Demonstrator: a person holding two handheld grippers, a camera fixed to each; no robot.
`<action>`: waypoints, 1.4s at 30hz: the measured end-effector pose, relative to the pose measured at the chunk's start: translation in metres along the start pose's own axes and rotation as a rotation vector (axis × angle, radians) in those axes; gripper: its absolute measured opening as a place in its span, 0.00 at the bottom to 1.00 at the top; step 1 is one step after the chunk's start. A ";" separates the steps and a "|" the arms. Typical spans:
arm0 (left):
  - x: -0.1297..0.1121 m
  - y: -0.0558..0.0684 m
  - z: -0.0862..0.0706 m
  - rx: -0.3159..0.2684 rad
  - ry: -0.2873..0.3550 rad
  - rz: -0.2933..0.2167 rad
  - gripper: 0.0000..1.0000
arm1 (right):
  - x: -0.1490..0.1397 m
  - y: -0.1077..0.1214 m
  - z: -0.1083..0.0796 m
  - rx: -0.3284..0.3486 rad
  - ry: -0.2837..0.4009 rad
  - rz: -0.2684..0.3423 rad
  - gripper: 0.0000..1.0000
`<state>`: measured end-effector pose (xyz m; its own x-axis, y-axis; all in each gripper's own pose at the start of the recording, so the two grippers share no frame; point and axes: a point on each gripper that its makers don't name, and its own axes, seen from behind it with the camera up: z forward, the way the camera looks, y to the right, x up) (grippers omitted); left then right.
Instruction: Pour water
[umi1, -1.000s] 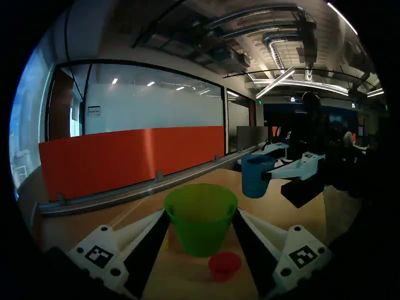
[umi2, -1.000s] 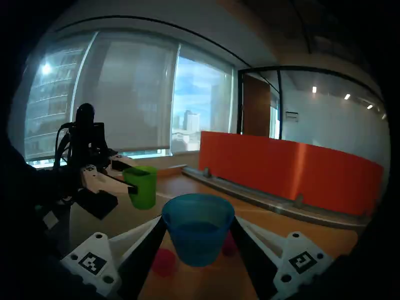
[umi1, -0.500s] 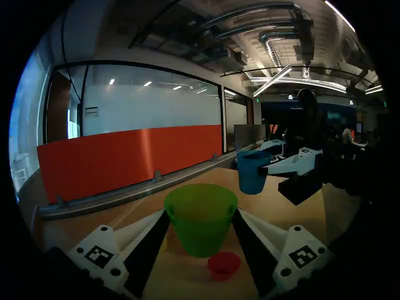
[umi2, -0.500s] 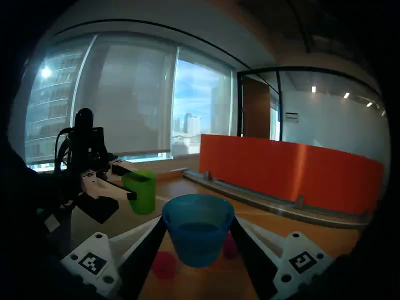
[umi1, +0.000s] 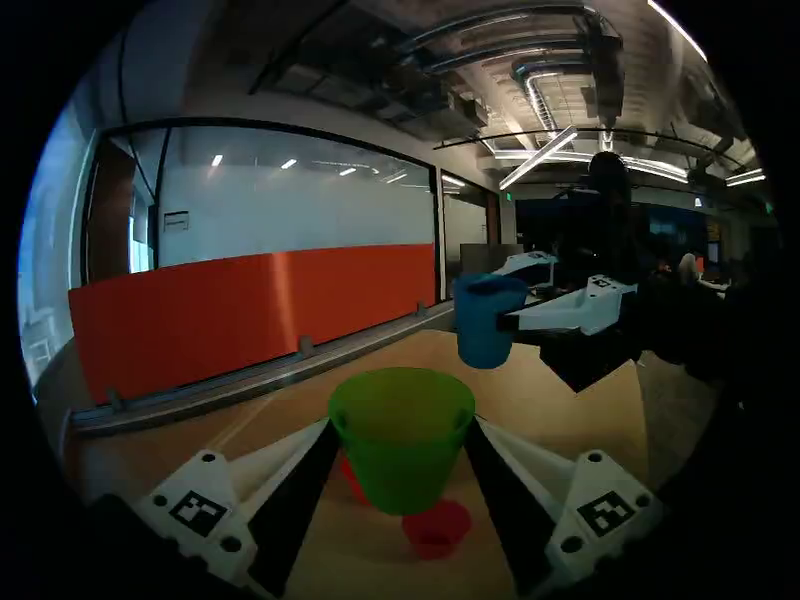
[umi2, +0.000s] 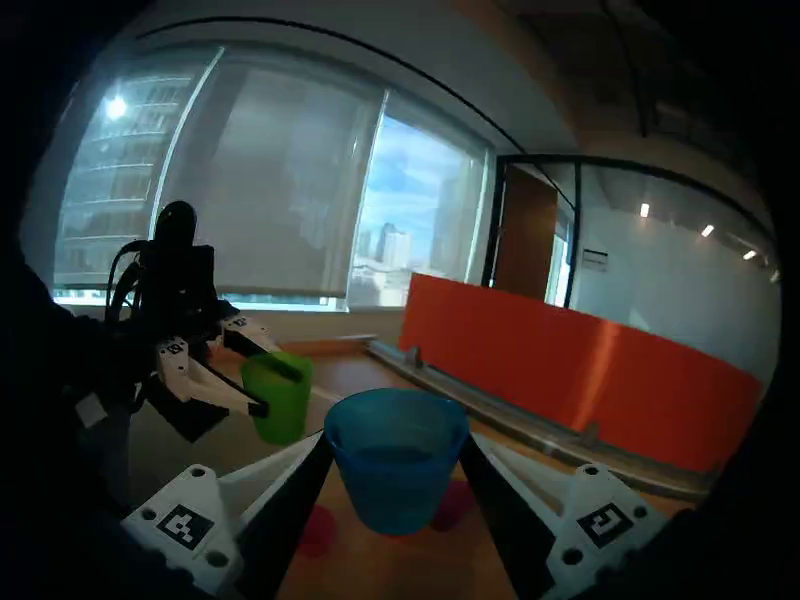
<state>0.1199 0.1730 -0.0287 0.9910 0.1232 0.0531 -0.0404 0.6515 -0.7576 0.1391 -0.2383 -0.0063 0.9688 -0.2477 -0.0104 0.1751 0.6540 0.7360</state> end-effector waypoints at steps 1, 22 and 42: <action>-0.001 0.001 0.000 -0.004 -0.002 -0.001 0.85 | 0.002 0.000 0.001 0.002 0.000 -0.015 0.91; -0.010 0.028 0.007 -0.052 -0.012 0.013 0.86 | 0.042 -0.003 0.021 0.018 0.018 -0.289 0.90; -0.005 0.045 0.014 -0.088 0.025 0.020 0.85 | 0.060 -0.014 0.038 0.009 0.029 -0.515 0.90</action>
<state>0.1109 0.2123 -0.0536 0.9930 0.1158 0.0223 -0.0495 0.5807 -0.8126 0.1877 -0.2895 0.0088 0.7621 -0.5157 -0.3915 0.6291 0.4468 0.6361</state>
